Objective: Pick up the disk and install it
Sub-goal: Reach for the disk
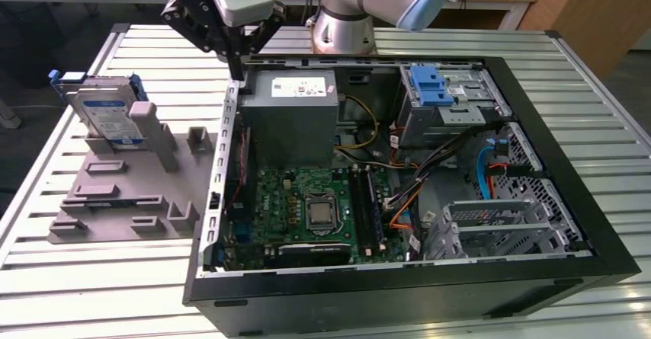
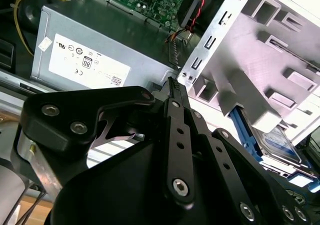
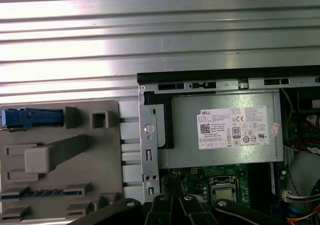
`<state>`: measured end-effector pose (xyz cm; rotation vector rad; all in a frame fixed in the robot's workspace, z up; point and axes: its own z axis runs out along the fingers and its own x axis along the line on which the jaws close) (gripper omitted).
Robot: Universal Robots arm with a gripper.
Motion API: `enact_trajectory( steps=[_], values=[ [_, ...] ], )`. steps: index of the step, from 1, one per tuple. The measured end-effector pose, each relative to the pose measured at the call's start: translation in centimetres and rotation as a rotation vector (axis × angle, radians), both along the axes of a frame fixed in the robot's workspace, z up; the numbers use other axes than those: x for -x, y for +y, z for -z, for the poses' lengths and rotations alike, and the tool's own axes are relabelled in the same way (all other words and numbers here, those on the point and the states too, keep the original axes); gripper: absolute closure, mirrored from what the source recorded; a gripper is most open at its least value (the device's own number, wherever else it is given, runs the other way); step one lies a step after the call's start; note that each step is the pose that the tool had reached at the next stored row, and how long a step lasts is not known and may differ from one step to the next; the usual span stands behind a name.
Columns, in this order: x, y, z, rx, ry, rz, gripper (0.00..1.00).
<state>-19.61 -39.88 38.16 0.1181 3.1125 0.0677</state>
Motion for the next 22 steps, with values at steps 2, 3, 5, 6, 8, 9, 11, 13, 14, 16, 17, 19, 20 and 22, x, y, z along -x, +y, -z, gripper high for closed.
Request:
enact_trajectory(
  steps=[2, 3, 5, 6, 8, 9, 11, 13, 14, 16, 17, 19, 20, 22],
  values=[
    [0.08, 0.00, 0.02, 0.0001, 0.0000, 0.000, 0.89],
    [0.12, 0.00, 0.03, 0.0001, 0.0000, 0.000, 0.89],
    [0.20, 0.00, 0.05, 0.0000, 0.0000, 0.000, 0.89],
    [0.24, 0.00, 0.06, 0.0001, 0.0000, 0.000, 0.89],
    [0.33, 0.00, 0.08, 0.0001, 0.0000, 0.000, 0.89],
    [0.37, 0.00, 0.08, 0.0001, 0.0000, 0.000, 0.89],
    [0.46, 0.00, 0.10, 0.0000, 0.0000, 0.000, 0.89],
    [0.67, 0.02, 0.11, 0.0001, 0.0001, 0.000, 0.89],
    [0.82, 0.04, 0.12, 0.0001, 0.0001, 0.000, 0.89],
    [1.11, 0.10, 0.13, 0.0000, 0.0000, 0.000, 0.89],
    [1.25, 0.13, 0.14, 0.0000, 0.0000, 0.000, 0.89],
    [1.48, 0.16, 0.15, 0.0000, 0.0000, 0.000, 0.89],
    [1.58, 0.16, 0.15, 0.0001, 0.0000, 0.000, 0.89],
    [1.74, 0.17, 0.17, 0.0000, 0.0000, 0.000, 0.89]
  ],
)
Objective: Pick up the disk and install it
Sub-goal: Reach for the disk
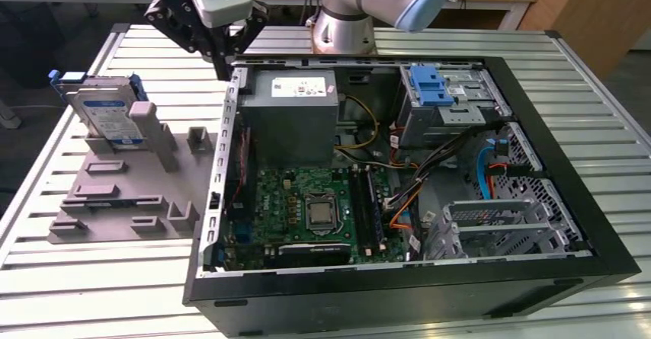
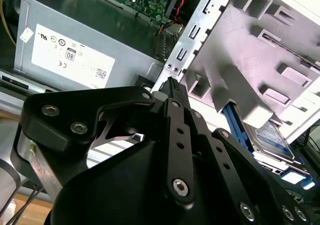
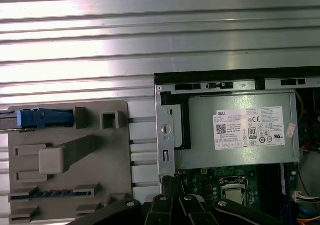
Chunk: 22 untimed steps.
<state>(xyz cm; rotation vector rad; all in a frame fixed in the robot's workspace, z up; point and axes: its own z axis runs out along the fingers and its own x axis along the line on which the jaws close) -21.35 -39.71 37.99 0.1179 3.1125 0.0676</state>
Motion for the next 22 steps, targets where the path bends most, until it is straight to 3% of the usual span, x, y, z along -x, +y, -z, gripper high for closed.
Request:
enact_trajectory(
  steps=[22],
  values=[
    [1.63, 0.07, 0.13, 0.0000, 0.0000, 0.000, 0.89]
  ],
)
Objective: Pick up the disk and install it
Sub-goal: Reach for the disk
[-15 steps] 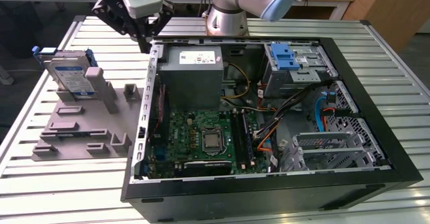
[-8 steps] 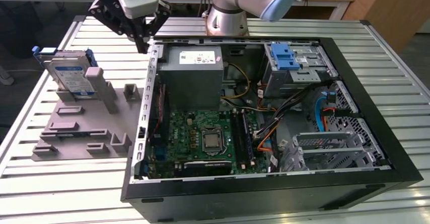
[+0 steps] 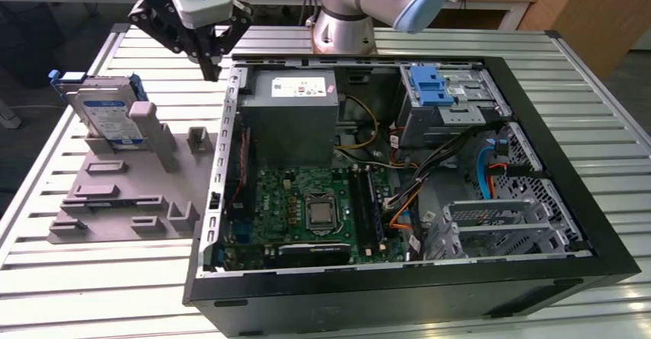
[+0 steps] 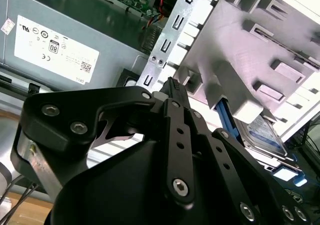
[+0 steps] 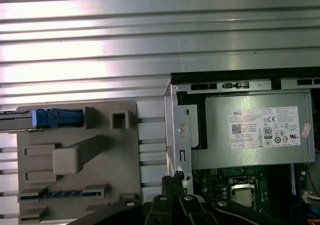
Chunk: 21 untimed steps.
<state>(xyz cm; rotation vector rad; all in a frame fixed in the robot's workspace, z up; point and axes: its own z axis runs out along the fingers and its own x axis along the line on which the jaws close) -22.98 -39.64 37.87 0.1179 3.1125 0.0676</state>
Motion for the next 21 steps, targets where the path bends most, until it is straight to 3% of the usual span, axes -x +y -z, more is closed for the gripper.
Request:
enact_trajectory(
  steps=[21],
  values=[
    [1.63, 0.07, 0.13, 0.0000, 0.0000, 0.000, 0.89]
  ],
)
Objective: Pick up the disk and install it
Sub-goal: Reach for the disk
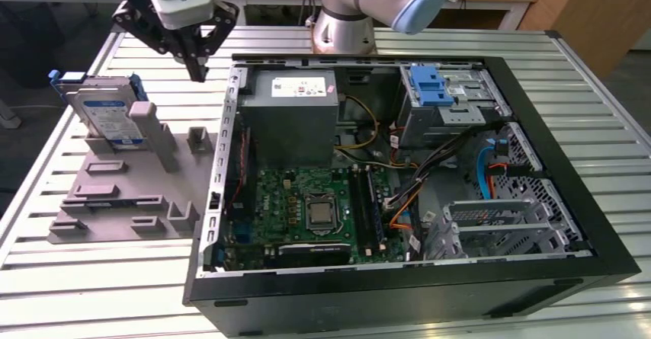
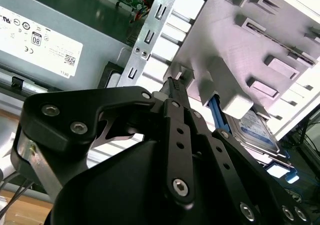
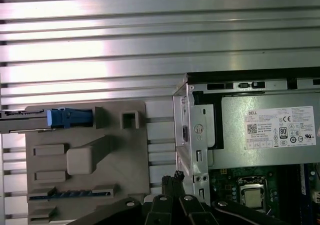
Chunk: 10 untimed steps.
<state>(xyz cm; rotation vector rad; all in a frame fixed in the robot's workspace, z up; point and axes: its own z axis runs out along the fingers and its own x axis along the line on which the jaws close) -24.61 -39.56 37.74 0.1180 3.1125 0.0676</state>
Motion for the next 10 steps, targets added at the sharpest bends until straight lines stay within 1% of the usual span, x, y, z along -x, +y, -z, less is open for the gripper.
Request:
enact_trajectory(
  steps=[10],
  values=[
    [0.69, 0.02, 0.07, -0.0001, 0.0000, 0.000, 0.89]
  ],
)
